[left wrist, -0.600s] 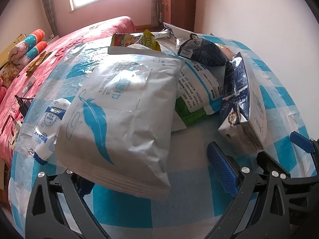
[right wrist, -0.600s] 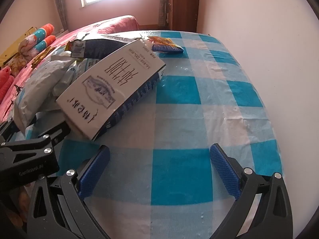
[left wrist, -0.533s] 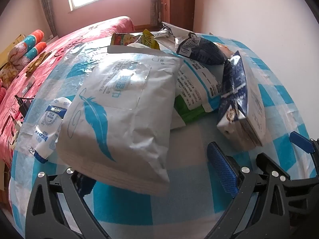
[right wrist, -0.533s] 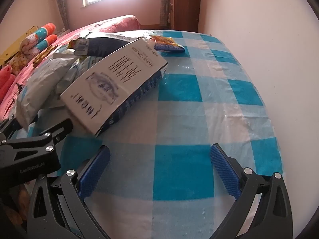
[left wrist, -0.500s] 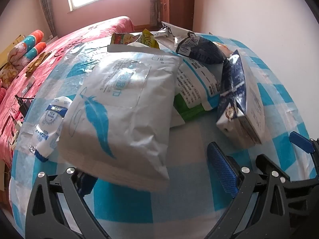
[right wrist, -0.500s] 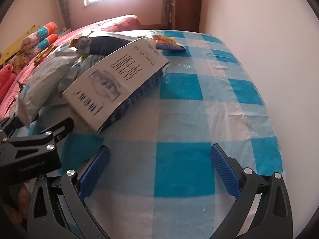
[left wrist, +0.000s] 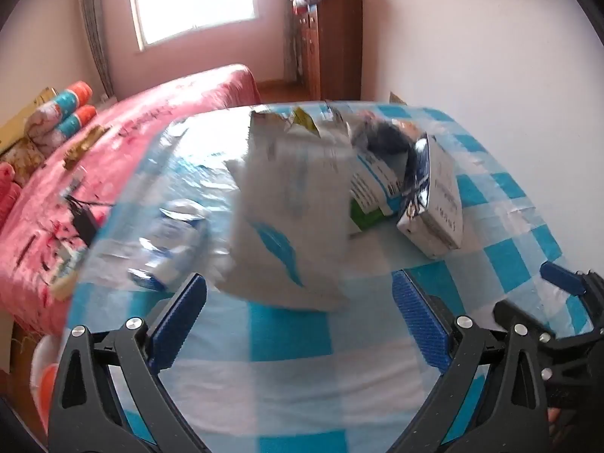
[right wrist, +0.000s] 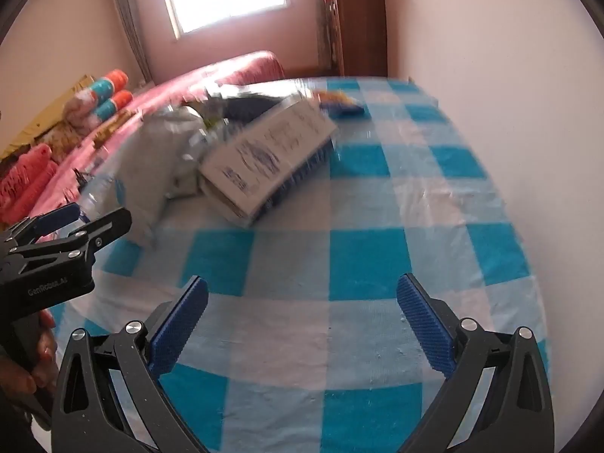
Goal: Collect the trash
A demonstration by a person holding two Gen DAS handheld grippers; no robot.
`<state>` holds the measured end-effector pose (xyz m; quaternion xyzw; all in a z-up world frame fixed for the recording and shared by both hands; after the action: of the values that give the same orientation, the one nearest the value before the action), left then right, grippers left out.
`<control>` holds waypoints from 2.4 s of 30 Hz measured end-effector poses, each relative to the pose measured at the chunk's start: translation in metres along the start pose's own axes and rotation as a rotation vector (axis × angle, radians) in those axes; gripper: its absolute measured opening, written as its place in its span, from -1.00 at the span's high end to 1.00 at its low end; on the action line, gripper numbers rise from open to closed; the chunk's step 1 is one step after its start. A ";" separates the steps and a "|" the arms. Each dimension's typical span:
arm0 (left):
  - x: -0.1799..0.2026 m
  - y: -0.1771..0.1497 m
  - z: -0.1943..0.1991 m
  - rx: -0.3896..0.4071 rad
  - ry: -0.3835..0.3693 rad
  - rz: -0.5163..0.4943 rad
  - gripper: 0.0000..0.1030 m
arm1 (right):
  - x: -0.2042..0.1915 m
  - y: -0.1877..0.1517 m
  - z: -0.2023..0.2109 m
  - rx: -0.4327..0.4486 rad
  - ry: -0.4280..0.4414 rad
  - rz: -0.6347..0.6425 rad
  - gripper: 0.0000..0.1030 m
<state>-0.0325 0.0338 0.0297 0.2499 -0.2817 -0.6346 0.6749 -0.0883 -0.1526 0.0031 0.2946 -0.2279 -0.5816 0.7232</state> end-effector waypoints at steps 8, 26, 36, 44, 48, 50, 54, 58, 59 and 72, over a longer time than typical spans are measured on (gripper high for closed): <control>-0.019 0.007 0.056 0.113 0.037 0.011 -0.92 | -0.024 0.021 0.055 0.166 -0.005 0.055 -0.92; -0.049 0.020 0.136 0.255 0.084 0.040 -0.92 | -0.063 0.045 0.148 0.387 -0.067 0.200 -0.92; -0.053 0.026 0.158 0.311 0.095 0.040 -0.92 | -0.068 0.049 0.175 0.461 -0.117 0.216 -0.92; -0.054 0.028 0.169 0.358 0.123 0.033 -0.92 | -0.060 0.051 0.181 0.473 -0.112 0.188 -0.92; -0.056 0.029 0.171 0.366 0.131 0.035 -0.92 | -0.059 0.048 0.184 0.482 -0.111 0.185 -0.92; -0.057 0.028 0.172 0.368 0.131 0.038 -0.92 | -0.060 0.049 0.185 0.484 -0.110 0.186 -0.92; -0.057 0.029 0.173 0.369 0.130 0.038 -0.92 | -0.060 0.049 0.186 0.489 -0.106 0.182 -0.93; -0.057 0.029 0.174 0.373 0.133 0.034 -0.92 | -0.057 0.049 0.188 0.491 -0.098 0.171 -0.93; -0.057 0.028 0.174 0.371 0.133 0.033 -0.92 | -0.057 0.050 0.188 0.490 -0.099 0.171 -0.92; -0.079 0.015 0.141 0.264 0.051 0.113 -0.92 | -0.036 0.047 0.163 0.425 -0.029 0.073 -0.93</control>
<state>-0.1225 0.1161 0.1364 0.3363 -0.3591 -0.5466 0.6776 -0.1729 -0.1369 0.1535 0.4236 -0.3661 -0.4982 0.6620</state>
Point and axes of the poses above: each gripper's, at about its wrist camera, not at the fingertips, and z roughly against the way its jaws point, x to its right, y to its top, the point moved 3 cm from there along -z, roughly the way its jaws point, and after that the axes turned 11 degrees about z, right-handed, at the moved point
